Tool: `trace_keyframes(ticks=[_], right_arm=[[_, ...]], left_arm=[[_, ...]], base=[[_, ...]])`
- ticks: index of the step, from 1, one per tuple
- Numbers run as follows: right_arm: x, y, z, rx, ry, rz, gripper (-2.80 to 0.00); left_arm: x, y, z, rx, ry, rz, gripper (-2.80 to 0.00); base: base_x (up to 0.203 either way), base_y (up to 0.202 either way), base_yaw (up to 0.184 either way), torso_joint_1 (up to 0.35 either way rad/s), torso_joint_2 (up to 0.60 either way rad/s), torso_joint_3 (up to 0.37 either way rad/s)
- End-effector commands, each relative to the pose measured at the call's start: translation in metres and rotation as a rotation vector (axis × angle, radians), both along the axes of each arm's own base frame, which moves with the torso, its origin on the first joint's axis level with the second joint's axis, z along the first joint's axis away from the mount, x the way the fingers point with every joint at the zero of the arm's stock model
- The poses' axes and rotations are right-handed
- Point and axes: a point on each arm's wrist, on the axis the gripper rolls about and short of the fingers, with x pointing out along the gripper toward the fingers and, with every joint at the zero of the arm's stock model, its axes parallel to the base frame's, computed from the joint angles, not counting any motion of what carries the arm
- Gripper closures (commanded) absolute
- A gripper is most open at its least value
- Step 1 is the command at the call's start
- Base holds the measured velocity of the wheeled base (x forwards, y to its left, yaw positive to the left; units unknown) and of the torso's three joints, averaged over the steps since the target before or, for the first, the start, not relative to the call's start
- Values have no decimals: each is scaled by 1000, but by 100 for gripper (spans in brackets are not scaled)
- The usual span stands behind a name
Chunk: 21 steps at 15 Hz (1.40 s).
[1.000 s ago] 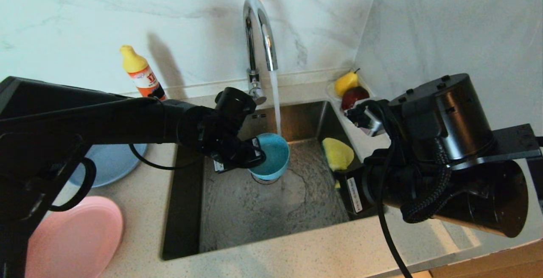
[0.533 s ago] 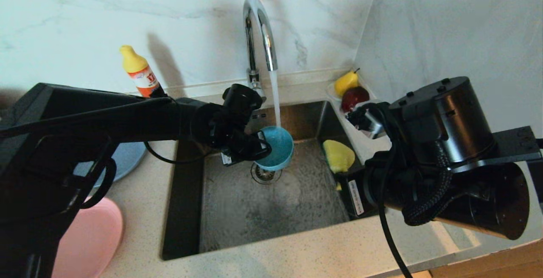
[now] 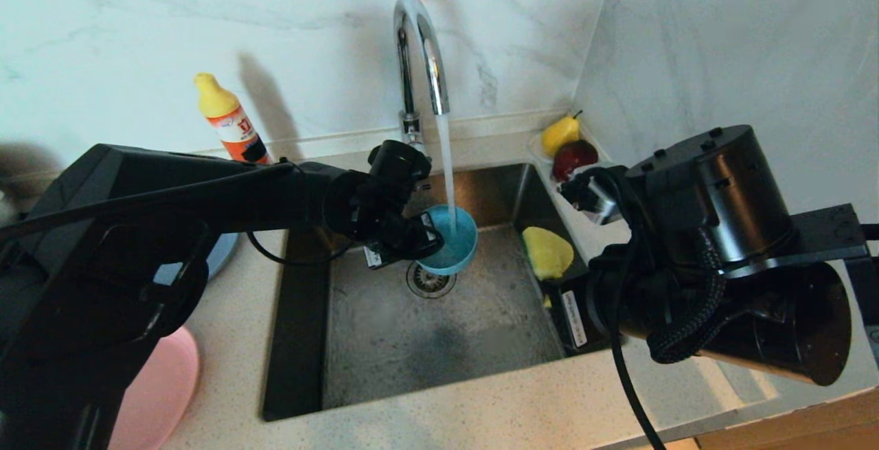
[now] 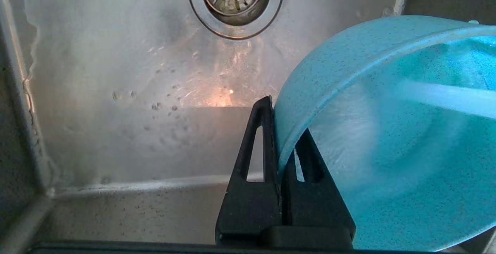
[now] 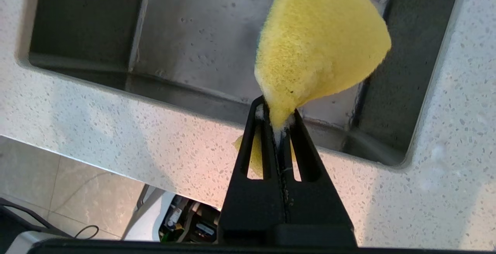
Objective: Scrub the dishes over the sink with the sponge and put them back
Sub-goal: Wash the bowl
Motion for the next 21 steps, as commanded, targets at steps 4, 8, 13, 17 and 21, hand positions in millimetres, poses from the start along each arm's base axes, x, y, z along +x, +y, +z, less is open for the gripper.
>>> trace_keyframes(ticks=[4,8,13,17,21], right_arm=[[-1,-1,2,6,-4,-1,0],[-1,-1,0,3,0,0,0],[0,0,2,7,-4,0,0],[-1,-3,1,6,-2,-4,0],[0,-2,3,9,-6,-4,0]], left_arm=[[-1,1,2,-9,1,13,0],[-2,2,2,-14,10,23,0],[-4,3,6,-16,2,23,0],[-25,16,25,19,-22,49,0],[-60,45,70,79,-161,109,0]], base=[[0,0,0,0,0,0],[0,0,0,0,0,0],[0,0,0,0,0,0],[0,0,0,0,0,0],[0,0,0,0,0,0]])
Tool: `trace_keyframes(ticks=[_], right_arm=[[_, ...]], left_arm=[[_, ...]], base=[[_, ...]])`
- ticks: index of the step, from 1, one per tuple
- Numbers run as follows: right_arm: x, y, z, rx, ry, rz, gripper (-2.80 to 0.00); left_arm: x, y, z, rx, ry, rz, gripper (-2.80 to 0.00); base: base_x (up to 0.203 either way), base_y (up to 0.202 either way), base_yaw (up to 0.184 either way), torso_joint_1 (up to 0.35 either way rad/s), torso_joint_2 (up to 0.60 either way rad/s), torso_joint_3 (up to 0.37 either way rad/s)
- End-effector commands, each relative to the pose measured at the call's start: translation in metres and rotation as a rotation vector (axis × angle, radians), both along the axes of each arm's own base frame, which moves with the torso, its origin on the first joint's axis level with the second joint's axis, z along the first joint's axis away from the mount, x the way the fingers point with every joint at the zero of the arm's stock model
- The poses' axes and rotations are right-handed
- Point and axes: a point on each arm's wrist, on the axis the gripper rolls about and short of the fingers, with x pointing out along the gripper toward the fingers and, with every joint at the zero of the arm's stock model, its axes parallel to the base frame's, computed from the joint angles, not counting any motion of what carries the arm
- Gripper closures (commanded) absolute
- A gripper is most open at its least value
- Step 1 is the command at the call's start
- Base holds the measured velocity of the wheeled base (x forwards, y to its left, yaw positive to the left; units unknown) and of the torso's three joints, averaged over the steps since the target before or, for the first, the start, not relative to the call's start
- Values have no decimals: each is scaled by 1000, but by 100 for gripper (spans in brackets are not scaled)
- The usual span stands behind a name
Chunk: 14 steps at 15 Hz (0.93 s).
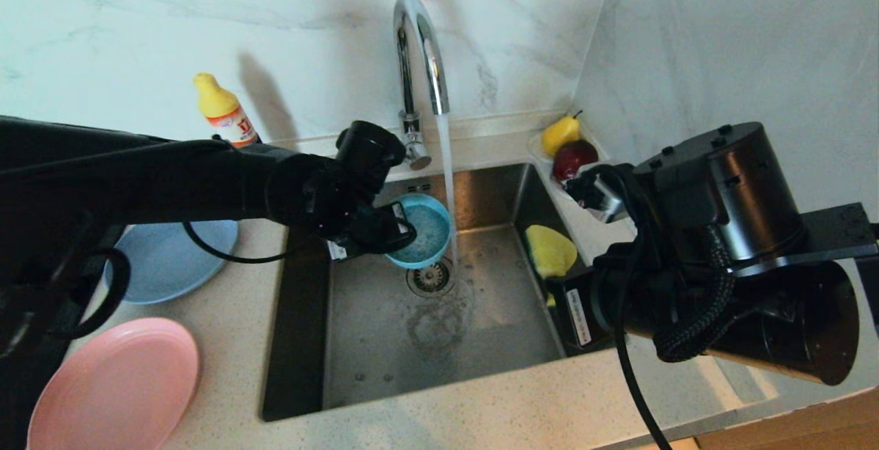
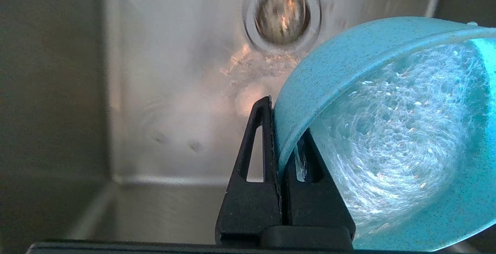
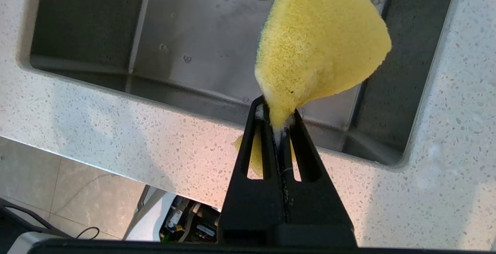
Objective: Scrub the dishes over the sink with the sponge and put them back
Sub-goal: Wash the bowl
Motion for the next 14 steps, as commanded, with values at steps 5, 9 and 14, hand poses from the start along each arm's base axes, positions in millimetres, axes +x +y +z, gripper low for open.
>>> trace_keyframes(ticks=[5,9,14], right_arm=[[2,3,-5,-12,13,-2,0],[2,3,-5,-12,12,-6,0],[0,2,-9,-22,23,-2,0]], left_arm=[[-69,56,73,63,-440,-56,0],[-70,85,96,68,-701,21,0],[-72,90,104,56,-910,17,0]], base=[[0,0,0,0,0,0],[0,0,0,0,0,0],[0,0,0,0,0,0]])
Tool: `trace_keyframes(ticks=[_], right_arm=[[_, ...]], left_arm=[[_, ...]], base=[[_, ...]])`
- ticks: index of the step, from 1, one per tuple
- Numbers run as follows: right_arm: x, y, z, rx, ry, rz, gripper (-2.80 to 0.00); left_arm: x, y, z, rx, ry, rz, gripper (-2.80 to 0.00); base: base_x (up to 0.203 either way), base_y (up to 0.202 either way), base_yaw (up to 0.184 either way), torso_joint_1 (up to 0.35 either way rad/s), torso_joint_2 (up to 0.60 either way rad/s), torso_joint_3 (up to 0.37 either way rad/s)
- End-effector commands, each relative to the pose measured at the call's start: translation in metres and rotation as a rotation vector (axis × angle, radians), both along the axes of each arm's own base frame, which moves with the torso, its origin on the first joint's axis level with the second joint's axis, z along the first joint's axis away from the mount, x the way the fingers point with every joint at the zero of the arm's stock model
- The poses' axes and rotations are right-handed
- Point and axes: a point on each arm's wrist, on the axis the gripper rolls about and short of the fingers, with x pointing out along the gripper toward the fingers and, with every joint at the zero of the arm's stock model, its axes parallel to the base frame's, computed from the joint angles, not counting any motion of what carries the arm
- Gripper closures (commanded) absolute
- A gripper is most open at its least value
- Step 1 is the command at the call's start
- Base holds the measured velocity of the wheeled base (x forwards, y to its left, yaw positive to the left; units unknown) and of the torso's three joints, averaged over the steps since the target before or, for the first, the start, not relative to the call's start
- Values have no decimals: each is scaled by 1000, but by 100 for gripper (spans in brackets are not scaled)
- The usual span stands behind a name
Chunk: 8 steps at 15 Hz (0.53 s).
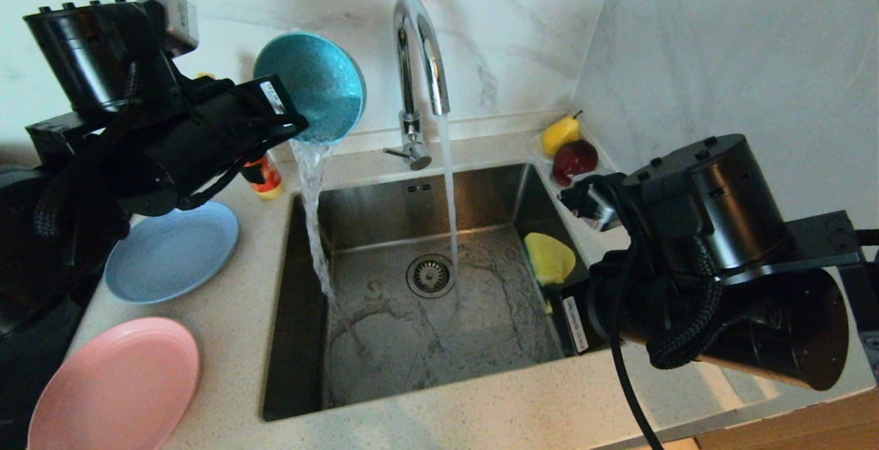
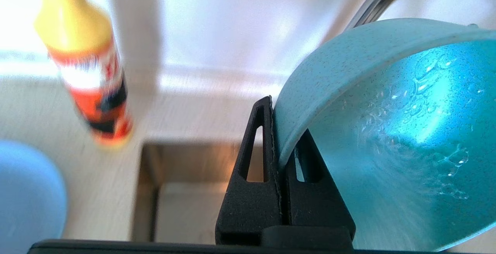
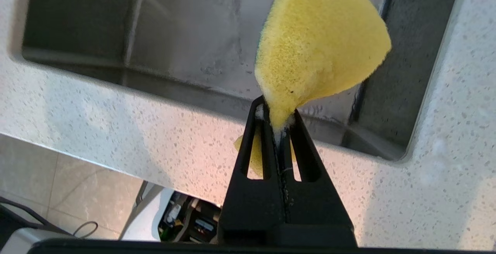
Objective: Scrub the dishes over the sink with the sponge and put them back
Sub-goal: Wash the bowl
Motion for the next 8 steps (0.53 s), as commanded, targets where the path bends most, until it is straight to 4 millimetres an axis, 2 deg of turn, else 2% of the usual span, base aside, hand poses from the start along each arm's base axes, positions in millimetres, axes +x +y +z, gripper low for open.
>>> trace_keyframes(ticks=[1,4,8], right_arm=[[0,0,-3,-5,7,-1,0],[-1,3,-4,16,21,-9,0],[-1,3,-5,11,27,-10,0]], left_arm=[[-5,2,-3,-9,-88,-11,0],[-17,6,-9,4,-215,-26,0],[-35,12,2,-11,-290,-42,0]], base=[[0,0,0,0,0,0],[0,0,0,0,0,0],[0,0,0,0,0,0]])
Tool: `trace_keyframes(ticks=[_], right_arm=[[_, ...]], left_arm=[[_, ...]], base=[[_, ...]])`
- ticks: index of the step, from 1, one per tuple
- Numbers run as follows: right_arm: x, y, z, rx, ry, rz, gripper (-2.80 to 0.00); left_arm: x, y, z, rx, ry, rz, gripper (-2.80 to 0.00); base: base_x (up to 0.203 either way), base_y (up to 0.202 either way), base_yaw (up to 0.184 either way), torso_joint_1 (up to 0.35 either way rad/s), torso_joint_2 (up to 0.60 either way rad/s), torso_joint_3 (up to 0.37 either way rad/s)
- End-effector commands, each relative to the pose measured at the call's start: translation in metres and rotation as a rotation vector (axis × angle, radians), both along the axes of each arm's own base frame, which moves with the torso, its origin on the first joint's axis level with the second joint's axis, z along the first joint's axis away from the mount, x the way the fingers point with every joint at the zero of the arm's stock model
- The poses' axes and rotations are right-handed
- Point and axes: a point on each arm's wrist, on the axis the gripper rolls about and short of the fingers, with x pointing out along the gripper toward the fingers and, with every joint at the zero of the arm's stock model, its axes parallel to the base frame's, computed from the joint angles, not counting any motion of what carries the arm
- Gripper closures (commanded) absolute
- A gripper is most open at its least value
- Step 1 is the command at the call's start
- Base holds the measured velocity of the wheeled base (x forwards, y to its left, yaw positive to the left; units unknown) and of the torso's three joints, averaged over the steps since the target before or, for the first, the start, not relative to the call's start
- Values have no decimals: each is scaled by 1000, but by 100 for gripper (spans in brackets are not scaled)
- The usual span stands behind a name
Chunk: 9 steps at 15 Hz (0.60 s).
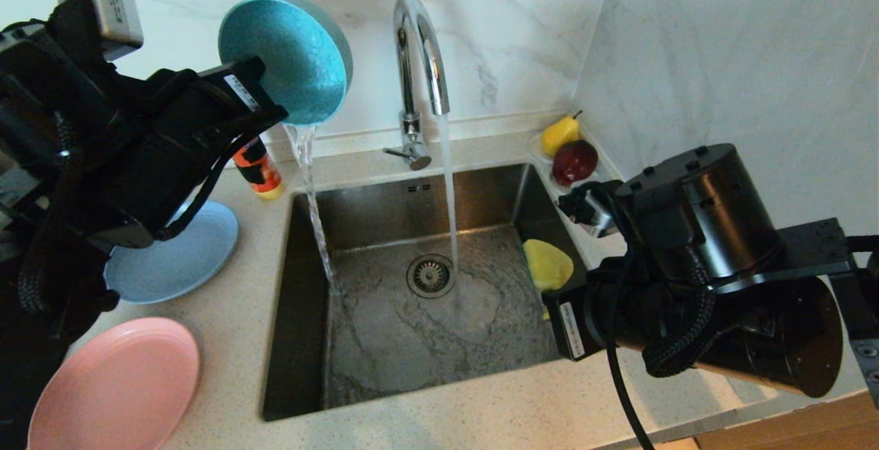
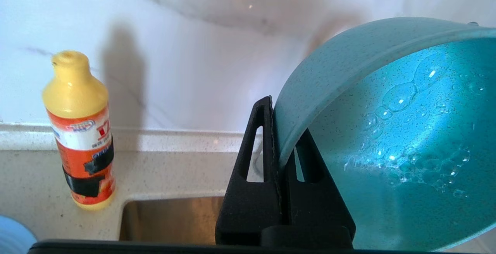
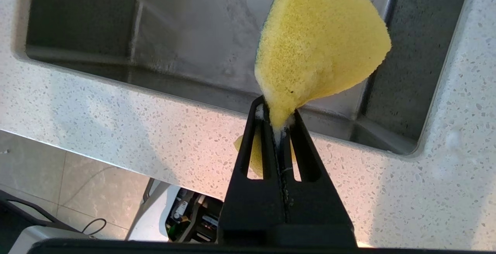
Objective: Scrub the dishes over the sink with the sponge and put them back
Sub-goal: Wash the bowl
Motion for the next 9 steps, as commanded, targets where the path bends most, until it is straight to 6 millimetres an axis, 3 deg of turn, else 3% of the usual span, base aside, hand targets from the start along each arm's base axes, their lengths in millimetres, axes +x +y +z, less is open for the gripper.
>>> trace_keyframes(ticks=[1,5,9], right_arm=[[0,1,-1,-4,3,-3,0],[2,3,-4,-10,9,-2,0],[3,7,-6,-14,14,3,0]], left_arm=[[-15,5,13,-16,-54,-6,0],[-39,13,28,-3,-135,-35,0],[-48,16,34,-13,-160,-39,0]], base=[[0,0,0,0,0,0],[0,0,0,0,0,0],[0,0,0,0,0,0]])
